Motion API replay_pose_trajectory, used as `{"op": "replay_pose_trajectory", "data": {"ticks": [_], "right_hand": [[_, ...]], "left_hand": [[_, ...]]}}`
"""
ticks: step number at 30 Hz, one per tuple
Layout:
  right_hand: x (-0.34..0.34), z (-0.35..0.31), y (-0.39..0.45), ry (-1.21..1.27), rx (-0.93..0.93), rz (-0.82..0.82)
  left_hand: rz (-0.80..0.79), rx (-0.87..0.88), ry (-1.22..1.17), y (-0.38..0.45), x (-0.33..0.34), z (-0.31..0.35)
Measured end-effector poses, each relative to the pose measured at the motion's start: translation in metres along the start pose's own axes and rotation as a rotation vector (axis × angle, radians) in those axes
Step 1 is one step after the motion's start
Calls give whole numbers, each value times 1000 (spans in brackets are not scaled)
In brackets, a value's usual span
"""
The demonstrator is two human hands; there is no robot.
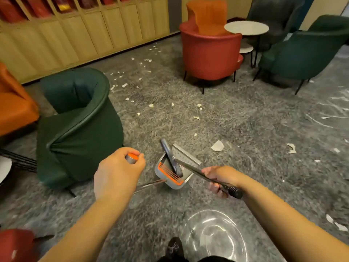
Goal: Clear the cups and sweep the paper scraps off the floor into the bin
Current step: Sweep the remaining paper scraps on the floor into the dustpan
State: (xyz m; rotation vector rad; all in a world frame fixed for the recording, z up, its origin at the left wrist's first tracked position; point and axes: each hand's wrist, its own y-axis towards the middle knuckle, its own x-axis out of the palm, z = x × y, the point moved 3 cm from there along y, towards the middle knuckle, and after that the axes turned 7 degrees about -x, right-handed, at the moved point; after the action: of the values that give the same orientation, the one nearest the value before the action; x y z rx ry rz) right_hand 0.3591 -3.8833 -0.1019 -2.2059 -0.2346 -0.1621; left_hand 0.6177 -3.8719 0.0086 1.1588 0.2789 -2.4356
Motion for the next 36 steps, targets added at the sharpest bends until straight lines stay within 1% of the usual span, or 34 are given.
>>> {"op": "replay_pose_trajectory", "data": {"ticks": [6, 12, 15, 18, 24, 30, 36], "right_hand": [[-3, -98, 69, 35, -15, 40], [-21, -202, 151, -15, -19, 80], [-38, -267, 209, -29, -2, 46], [-51, -334, 257, -47, 11, 61], [-58, -460, 331, -119, 15, 12], [-51, -562, 418, -107, 16, 10], [-33, -667, 521, -141, 2, 17]], "left_hand": [[-54, 16, 17, 118, 30, 44], [-69, -10, 22, 234, 80, 84], [-57, -30, 32, 305, 115, 113], [-56, -37, 60, 370, 143, 146], [-69, -69, 46, 488, 175, 203], [-50, -157, -44, 613, 199, 221], [-69, -165, -62, 755, 226, 241]]}}
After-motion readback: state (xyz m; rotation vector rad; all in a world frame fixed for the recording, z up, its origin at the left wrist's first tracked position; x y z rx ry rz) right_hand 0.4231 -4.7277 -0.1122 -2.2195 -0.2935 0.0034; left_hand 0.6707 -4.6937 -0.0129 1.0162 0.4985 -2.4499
